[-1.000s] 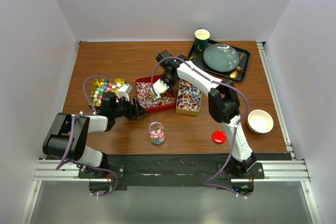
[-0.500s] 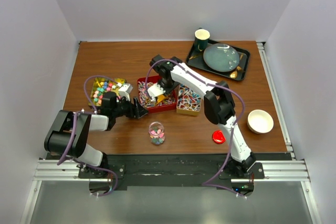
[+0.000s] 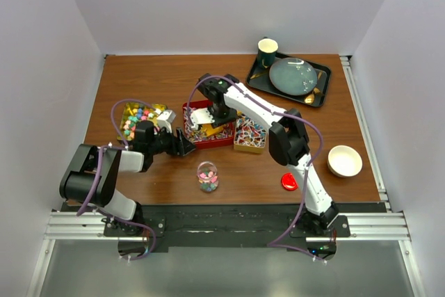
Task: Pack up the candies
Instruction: Scoop the fake candies from the storage box.
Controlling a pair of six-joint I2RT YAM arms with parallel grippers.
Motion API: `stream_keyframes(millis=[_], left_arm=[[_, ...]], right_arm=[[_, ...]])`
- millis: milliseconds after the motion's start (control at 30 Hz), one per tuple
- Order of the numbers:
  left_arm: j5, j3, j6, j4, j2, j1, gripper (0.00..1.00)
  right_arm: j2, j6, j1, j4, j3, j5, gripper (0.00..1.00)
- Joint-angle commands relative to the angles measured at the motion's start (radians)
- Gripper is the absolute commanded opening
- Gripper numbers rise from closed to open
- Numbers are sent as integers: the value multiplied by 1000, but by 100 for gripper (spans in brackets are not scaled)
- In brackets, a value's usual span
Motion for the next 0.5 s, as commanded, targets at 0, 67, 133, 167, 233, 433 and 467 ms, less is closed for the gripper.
stream_keyframes(millis=[0, 67, 133, 167, 233, 433, 467], left_arm=[[-56, 20, 17, -60, 45, -13, 66], [-56, 21, 21, -63, 43, -13, 65], [-53, 18, 23, -66, 39, -13, 65], [-51, 18, 24, -68, 37, -13, 65], [-49, 18, 26, -71, 34, -13, 65], [-42, 18, 29, -68, 42, -13, 65], [-40, 18, 29, -66, 43, -13, 65]], right_arm=[[112, 195, 59, -117, -51, -384, 0], [73, 203, 56, -73, -118, -399, 0], [29, 232, 56, -13, -201, -398, 0], [27, 246, 56, 11, -206, -398, 0], [46, 315, 56, -3, -157, -408, 0], [90, 393, 53, -62, -95, -473, 0], [89, 400, 53, -53, -101, -476, 0]])
